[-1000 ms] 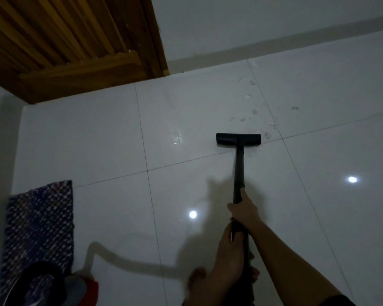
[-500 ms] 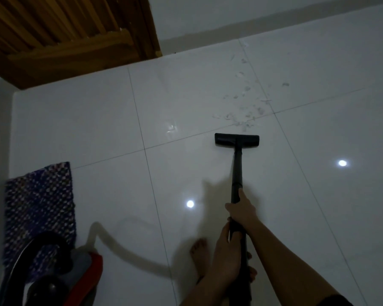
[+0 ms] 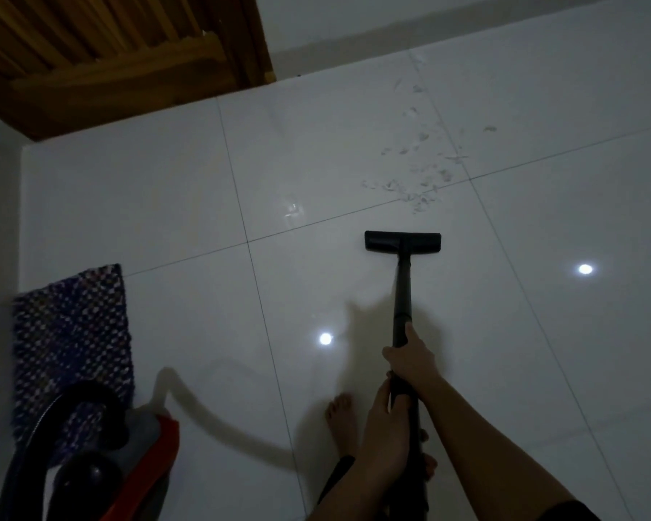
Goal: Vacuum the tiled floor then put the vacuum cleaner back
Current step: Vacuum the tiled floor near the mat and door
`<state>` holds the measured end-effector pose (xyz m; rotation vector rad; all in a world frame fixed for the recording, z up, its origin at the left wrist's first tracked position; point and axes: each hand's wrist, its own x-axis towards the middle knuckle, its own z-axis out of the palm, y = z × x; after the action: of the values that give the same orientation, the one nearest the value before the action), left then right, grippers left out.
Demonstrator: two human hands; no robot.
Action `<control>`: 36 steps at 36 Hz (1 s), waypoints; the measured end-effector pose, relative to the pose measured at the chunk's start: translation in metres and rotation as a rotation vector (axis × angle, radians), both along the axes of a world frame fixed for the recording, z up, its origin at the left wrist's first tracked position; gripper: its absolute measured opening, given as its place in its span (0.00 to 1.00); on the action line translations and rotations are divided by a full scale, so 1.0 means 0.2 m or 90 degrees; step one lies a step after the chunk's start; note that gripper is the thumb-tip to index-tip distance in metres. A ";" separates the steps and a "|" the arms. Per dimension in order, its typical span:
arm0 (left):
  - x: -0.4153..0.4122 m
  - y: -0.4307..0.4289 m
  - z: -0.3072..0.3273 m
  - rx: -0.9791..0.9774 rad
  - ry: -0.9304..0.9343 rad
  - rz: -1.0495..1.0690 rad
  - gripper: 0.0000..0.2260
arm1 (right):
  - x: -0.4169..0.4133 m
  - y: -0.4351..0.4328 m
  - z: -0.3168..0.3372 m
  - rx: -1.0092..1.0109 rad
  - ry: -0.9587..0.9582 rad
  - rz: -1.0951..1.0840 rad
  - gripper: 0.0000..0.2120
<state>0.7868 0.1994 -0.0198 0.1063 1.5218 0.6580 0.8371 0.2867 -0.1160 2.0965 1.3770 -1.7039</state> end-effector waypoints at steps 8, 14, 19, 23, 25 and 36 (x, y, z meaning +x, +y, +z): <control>-0.06 0.16 -0.02 0.005 -0.032 0.034 0.15 | -0.07 0.18 -0.04 0.019 0.007 -0.020 0.37; -0.14 0.34 -0.06 0.017 -0.063 0.045 0.15 | -0.16 0.37 -0.06 0.027 0.001 -0.017 0.37; -0.20 0.46 -0.09 0.013 -0.067 0.043 0.15 | -0.23 0.49 -0.06 0.019 0.010 -0.048 0.37; -0.26 0.56 -0.08 0.025 -0.066 0.035 0.15 | -0.29 0.59 -0.06 0.022 0.010 -0.053 0.37; -0.28 0.62 -0.08 0.031 -0.065 0.033 0.15 | -0.31 0.64 -0.06 0.021 0.010 -0.052 0.37; -0.38 0.98 -0.11 0.039 -0.091 0.064 0.14 | -0.42 1.01 -0.12 0.036 0.006 -0.023 0.38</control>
<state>0.7115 0.3947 -0.0423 0.0282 1.3763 0.7769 0.7523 0.4891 -0.1401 2.1578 1.4153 -1.7101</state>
